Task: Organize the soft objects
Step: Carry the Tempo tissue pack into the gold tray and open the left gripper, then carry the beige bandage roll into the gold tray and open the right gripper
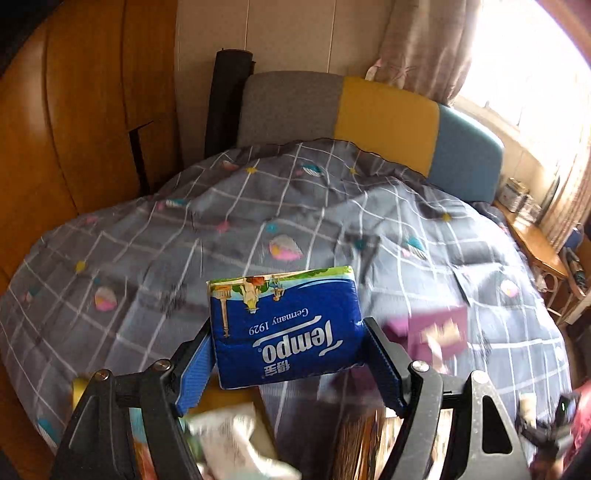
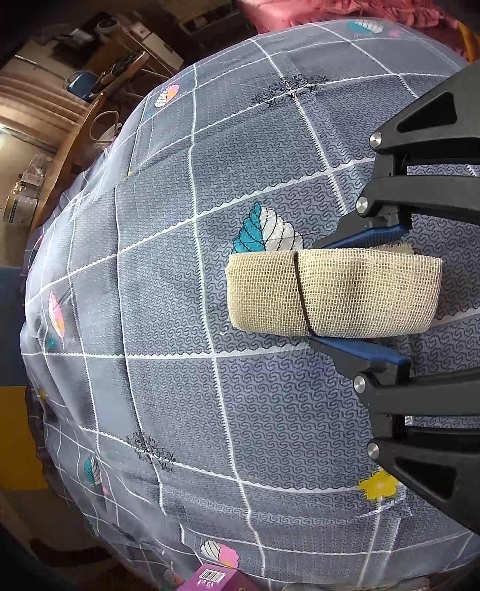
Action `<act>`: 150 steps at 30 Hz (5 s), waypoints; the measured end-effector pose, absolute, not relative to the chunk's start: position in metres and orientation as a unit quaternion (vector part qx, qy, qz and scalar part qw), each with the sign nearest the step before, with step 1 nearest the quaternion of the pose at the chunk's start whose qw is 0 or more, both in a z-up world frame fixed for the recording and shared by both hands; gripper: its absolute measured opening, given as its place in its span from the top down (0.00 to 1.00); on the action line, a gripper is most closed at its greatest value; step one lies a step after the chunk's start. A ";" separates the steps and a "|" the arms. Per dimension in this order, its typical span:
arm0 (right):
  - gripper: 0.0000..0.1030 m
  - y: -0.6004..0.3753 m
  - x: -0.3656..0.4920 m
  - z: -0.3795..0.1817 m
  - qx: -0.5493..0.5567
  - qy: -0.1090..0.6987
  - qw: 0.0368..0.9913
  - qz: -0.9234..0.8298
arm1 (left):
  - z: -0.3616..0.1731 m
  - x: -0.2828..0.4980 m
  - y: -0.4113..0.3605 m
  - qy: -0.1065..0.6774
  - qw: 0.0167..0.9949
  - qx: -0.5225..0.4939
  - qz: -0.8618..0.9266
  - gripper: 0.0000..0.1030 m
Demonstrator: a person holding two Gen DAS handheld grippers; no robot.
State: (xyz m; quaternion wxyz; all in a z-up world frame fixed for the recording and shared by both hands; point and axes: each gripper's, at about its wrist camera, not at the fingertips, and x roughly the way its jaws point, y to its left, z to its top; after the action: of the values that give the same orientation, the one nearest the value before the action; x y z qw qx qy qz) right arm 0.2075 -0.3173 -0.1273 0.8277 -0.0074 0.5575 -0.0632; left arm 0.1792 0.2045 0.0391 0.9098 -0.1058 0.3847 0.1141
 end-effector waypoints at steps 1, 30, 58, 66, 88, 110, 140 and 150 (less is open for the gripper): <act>0.56 -0.317 0.207 -0.127 -0.009 0.557 0.828 -0.064 | 0.035 0.165 0.203 0.384 0.911 -0.108 0.109 0.26; 0.56 -0.307 0.201 -0.126 -0.050 0.541 0.837 -0.068 | -0.004 0.006 0.183 0.348 0.926 -0.062 0.132 0.26; 0.59 -0.298 0.199 -0.126 -0.086 0.535 0.838 -0.068 | -0.056 -0.023 0.237 0.418 0.887 -0.153 0.125 0.26; 0.59 -0.296 0.197 -0.126 -0.092 0.534 0.838 -0.067 | -0.087 0.015 0.271 0.451 0.856 -0.158 0.194 0.26; 0.59 -0.297 0.197 -0.125 -0.096 0.533 0.838 -0.067 | -0.059 -0.010 0.245 0.405 0.883 -0.097 0.215 0.25; 0.60 -0.299 0.202 -0.123 -0.073 0.533 0.841 -0.049 | -0.026 -0.027 0.203 0.365 0.915 -0.059 0.163 0.25; 0.61 -0.181 0.239 -0.015 -0.020 0.472 0.879 0.064 | -0.021 -0.034 0.202 0.353 0.924 -0.059 0.137 0.24; 0.61 -0.023 0.185 0.058 -0.070 0.393 0.876 0.271 | -0.012 -0.044 0.218 0.338 0.924 -0.066 0.166 0.25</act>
State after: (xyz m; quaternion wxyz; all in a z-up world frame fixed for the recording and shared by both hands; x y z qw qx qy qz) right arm 0.1852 -0.0234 0.0578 0.8761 -0.0705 0.3926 0.2709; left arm -0.0442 0.2183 -0.0120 0.9242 -0.0656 0.3375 0.1662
